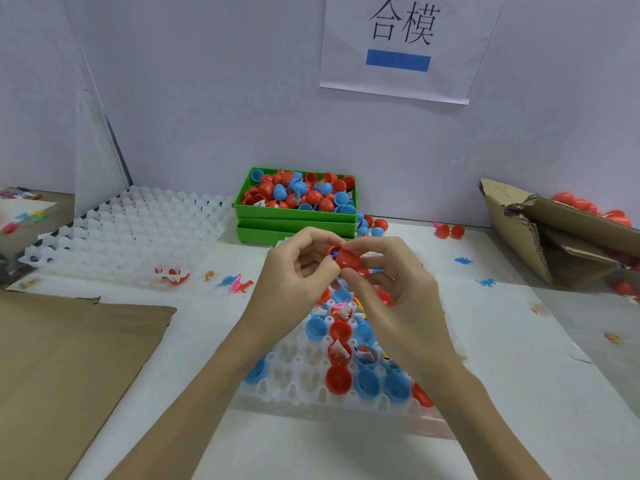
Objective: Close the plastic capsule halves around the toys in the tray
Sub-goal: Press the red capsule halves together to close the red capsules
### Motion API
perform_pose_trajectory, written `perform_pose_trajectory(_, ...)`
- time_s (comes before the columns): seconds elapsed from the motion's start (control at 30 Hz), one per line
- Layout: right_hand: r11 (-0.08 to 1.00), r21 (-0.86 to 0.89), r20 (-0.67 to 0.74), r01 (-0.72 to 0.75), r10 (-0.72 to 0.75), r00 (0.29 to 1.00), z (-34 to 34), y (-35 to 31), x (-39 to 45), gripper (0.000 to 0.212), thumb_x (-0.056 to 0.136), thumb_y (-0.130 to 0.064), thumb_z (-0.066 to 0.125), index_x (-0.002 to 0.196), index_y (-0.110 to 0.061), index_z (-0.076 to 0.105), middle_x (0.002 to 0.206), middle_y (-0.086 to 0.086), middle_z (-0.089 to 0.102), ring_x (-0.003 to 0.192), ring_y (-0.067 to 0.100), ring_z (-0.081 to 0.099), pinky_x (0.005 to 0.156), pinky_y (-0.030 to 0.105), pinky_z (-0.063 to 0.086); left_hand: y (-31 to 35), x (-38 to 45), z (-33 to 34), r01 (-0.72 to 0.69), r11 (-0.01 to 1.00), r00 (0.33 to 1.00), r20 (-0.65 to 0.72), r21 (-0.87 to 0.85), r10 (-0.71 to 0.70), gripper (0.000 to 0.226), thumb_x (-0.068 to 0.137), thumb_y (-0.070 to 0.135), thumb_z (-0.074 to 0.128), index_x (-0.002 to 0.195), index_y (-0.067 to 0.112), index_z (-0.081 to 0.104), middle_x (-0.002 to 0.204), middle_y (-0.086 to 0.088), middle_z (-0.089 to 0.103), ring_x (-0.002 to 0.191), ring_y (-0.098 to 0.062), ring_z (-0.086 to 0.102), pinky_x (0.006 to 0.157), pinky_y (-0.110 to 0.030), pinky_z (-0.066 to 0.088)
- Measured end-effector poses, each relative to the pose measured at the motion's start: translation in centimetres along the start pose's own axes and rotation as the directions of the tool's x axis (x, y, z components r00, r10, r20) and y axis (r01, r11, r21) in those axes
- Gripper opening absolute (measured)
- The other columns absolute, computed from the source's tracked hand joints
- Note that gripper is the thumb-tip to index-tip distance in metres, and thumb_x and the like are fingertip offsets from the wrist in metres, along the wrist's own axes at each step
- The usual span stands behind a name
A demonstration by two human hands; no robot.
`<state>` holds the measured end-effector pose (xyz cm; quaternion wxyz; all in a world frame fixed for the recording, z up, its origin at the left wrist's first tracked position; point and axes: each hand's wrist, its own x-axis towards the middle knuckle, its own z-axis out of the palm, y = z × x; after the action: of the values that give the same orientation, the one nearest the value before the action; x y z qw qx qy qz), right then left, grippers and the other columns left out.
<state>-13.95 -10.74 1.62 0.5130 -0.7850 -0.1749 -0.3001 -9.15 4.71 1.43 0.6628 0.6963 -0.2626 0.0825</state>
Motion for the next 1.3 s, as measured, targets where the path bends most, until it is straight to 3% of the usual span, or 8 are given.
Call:
perform_pose_trajectory(0.1, 0.996, -0.079, -0.001, 0.044, -0.044, 0.999, 0.0, 0.2, 0.0, 0.029, 0.094, -0.014, 0.07, 0.118, -0.028, 0.063, 0.114, -0.007, 0.066, 0.103, 0.008, 0.068, 0.083, 0.013, 0.054, -0.2, 0.2, 0.1, 0.032, 0.999, 0.999, -0.027, -0.008, -0.032, 0.019, 0.096, 0.0, 0.068, 0.107, 0.015, 0.071, 0.096, 0.0, 0.076, 0.09, -0.022, 0.072, 0.081, -0.03, 0.063)
perform_pose_trajectory(0.27, 1.0, -0.022, -0.05, -0.009, 0.008, 0.999, -0.3, 0.3, 0.1, 0.025, 0.094, -0.017, 0.071, 0.12, -0.017, 0.067, 0.113, -0.003, 0.068, 0.1, 0.013, 0.07, 0.081, 0.021, 0.058, 0.0, 0.0, 0.2, -0.007, 1.0, 1.0, 0.003, -0.014, 0.007, 0.021, 0.101, 0.002, 0.063, 0.117, 0.008, 0.072, 0.097, -0.004, 0.078, 0.086, -0.019, 0.076, 0.079, -0.03, 0.063)
perform_pose_trajectory(0.43, 0.999, -0.021, -0.074, -0.05, 0.048, 0.996, -0.5, 0.5, 0.2, 0.026, 0.094, -0.014, 0.071, 0.12, -0.015, 0.067, 0.115, -0.001, 0.068, 0.102, 0.015, 0.069, 0.083, 0.028, 0.06, 0.4, -0.1, -0.5, -0.064, 0.998, 0.992, 0.111, -0.021, 0.066, 0.036, 0.101, -0.001, 0.061, 0.135, 0.01, 0.067, 0.114, 0.001, 0.078, 0.102, -0.015, 0.075, 0.091, -0.023, 0.058)
perform_pose_trajectory(0.53, 0.999, 0.022, -0.084, -0.04, 0.042, 0.996, -0.8, 0.2, 0.3, 0.028, 0.093, -0.017, 0.07, 0.12, -0.024, 0.068, 0.115, -0.002, 0.069, 0.104, 0.014, 0.069, 0.084, 0.02, 0.058, 0.5, -0.1, -0.4, -0.101, 0.995, 0.993, 0.068, -0.012, 0.101, 0.041, 0.092, 0.001, 0.073, 0.132, 0.01, 0.068, 0.112, 0.002, 0.079, 0.102, -0.014, 0.076, 0.092, -0.024, 0.059)
perform_pose_trajectory(0.63, 0.99, 0.127, -0.071, -0.066, 0.076, 0.995, -1.2, 0.1, 0.4, 0.031, 0.092, -0.018, 0.069, 0.123, -0.017, 0.071, 0.117, 0.0, 0.073, 0.109, 0.017, 0.07, 0.087, 0.02, 0.057, 0.6, -0.1, -0.5, -0.121, 0.992, 0.993, -0.002, -0.025, 0.121, 0.043, 0.083, 0.015, 0.08, 0.124, 0.009, 0.072, 0.108, 0.002, 0.08, 0.099, -0.016, 0.077, 0.091, -0.029, 0.061)
perform_pose_trajectory(0.8, 0.945, 0.272, -0.086, -0.183, 0.213, 0.973, -1.2, 0.0, 0.5, 0.036, 0.087, -0.022, 0.073, 0.123, -0.015, 0.073, 0.108, -0.01, 0.078, 0.103, 0.008, 0.073, 0.086, 0.018, 0.057, 0.8, 0.0, -0.7, -0.133, 0.991, 0.991, 0.018, -0.017, 0.134, 0.04, 0.084, 0.019, 0.08, 0.123, 0.016, 0.073, 0.111, 0.009, 0.079, 0.103, -0.011, 0.076, 0.089, -0.021, 0.059)
perform_pose_trajectory(1.07, 0.963, 0.226, -0.083, -0.145, 0.168, 0.982, -0.8, -0.2, 0.4, 0.034, 0.089, -0.02, 0.068, 0.122, -0.016, 0.07, 0.11, -0.007, 0.076, 0.099, 0.006, 0.074, 0.083, 0.015, 0.057, 0.4, 0.1, -0.7, -0.157, 0.988, 0.987, 0.026, -0.008, 0.157, 0.04, 0.088, 0.013, 0.076, 0.127, 0.012, 0.071, 0.116, 0.002, 0.078, 0.108, -0.015, 0.075, 0.093, -0.025, 0.059)
perform_pose_trajectory(1.3, 0.997, 0.038, -0.085, -0.063, 0.066, 0.994, -1.2, 0.3, 0.0, 0.038, 0.092, -0.014, 0.07, 0.129, -0.02, 0.066, 0.118, -0.014, 0.072, 0.109, 0.0, 0.069, 0.097, 0.019, 0.054, 0.4, 0.0, -0.4, -0.203, 0.978, 0.979, 0.008, 0.044, 0.203, 0.041, 0.084, 0.013, 0.081, 0.124, 0.014, 0.073, 0.115, 0.003, 0.078, 0.103, -0.014, 0.076, 0.092, -0.025, 0.06)
